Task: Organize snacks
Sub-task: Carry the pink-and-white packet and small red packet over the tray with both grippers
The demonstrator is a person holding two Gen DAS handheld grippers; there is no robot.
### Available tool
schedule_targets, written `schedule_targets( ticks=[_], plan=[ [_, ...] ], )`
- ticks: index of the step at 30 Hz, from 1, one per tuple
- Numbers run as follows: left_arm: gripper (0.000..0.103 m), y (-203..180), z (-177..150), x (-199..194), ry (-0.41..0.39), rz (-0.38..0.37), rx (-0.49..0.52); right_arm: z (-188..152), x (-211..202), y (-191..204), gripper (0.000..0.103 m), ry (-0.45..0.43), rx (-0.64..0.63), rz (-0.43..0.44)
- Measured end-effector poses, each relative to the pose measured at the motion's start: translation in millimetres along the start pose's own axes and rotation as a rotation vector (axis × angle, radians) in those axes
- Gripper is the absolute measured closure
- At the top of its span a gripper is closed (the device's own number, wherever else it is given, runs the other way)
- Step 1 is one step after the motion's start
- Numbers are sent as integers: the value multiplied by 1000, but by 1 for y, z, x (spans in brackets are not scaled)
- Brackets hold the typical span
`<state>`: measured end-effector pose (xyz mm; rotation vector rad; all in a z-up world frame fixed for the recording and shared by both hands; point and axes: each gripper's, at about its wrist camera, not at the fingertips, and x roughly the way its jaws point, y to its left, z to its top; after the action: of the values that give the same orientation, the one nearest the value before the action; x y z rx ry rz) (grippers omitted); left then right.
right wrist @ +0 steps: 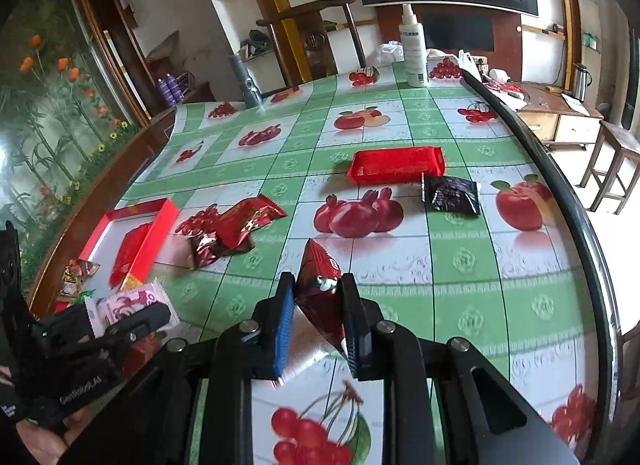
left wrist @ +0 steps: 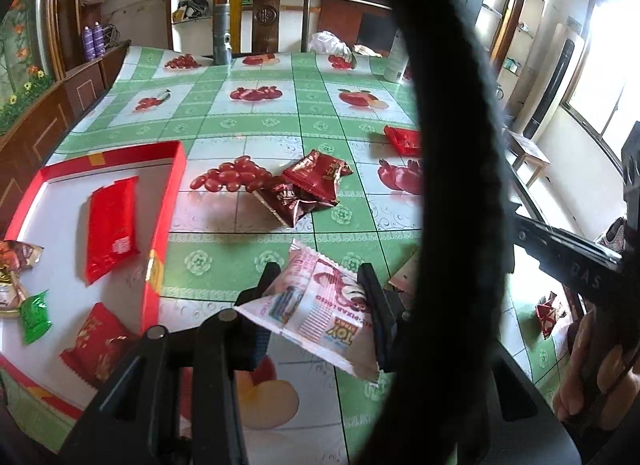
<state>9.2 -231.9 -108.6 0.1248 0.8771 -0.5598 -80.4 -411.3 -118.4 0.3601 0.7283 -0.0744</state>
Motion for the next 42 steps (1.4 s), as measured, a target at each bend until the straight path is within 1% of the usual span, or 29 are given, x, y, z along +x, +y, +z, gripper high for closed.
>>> schedule_targets(
  ticks=[11,19,32,42],
  plan=[
    [62,-7,-7,-30,-59,20,8,-11,-35,6,81,-60,10,34],
    [62,-3,-9,-45,-97,73,8,-15,-46,21,81,-82,-11,62],
    [62,30,-16,-63,-130,138,-39,-19,-39,56,81,-67,-65,105],
    [62,68,-20,-71,-142,192,-98,-18,-28,92,82,-45,-118,153]
  ],
)
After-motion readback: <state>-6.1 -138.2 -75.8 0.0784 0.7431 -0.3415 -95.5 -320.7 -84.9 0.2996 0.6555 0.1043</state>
